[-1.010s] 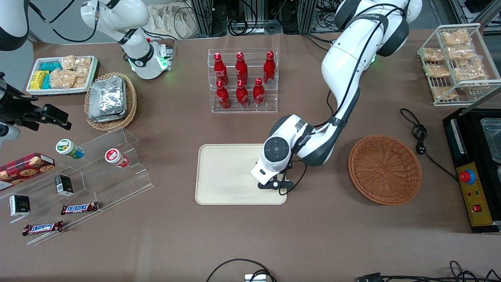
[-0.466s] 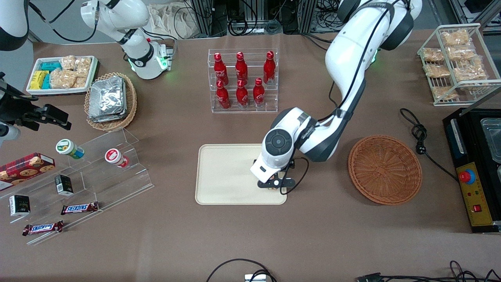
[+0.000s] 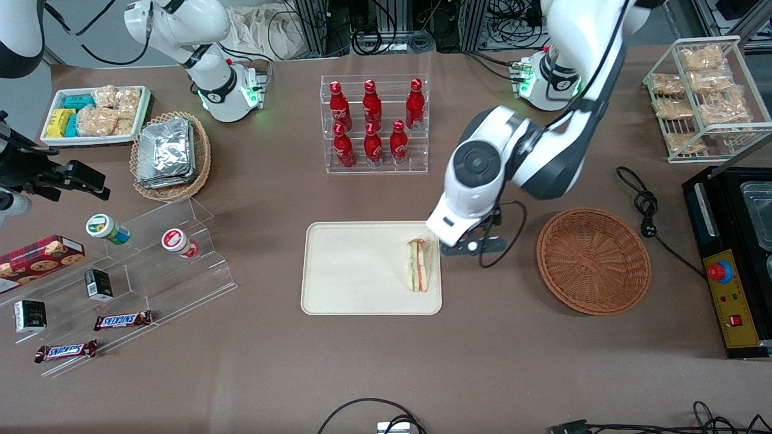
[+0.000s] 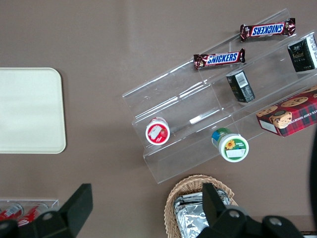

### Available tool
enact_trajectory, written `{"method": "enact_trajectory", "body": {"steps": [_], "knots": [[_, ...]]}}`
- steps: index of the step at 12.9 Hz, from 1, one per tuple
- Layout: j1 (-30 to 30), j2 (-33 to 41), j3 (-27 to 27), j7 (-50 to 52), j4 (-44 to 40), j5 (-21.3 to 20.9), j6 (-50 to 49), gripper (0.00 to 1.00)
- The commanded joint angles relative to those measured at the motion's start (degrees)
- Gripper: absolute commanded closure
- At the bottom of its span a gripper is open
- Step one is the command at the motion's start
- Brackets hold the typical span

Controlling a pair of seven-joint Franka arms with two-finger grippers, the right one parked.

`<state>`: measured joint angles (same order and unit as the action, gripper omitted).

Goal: Place sandwich from basket to tray
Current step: 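Lower the sandwich onto the tray, open the left gripper and rise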

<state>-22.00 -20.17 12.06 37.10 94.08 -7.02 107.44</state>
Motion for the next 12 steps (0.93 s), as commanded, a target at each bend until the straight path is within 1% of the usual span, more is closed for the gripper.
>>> {"method": "enact_trajectory", "body": {"steps": [1,3,4,6,7,9,11,12], "knots": [[5.46,10.66,-0.10,-9.64,9.63,1.74,-1.68,0.00],[11.77,12.34,-0.11,-17.20,7.36,4.02,-7.31,0.00],[14.15,12.87,-0.19,-19.24,5.70,4.73,-10.11,0.00],[18.82,12.61,-0.19,-19.61,1.57,4.83,-15.48,0.00],[20.05,12.09,-0.28,-20.13,-0.54,3.96,-16.03,0.00],[22.95,8.50,-0.20,-20.75,-5.98,4.83,-17.34,0.00],[23.14,5.85,-0.19,-20.40,-10.56,4.39,-17.53,0.00],[23.23,5.84,-0.19,-20.31,-10.41,4.13,-17.53,0.00]]}}
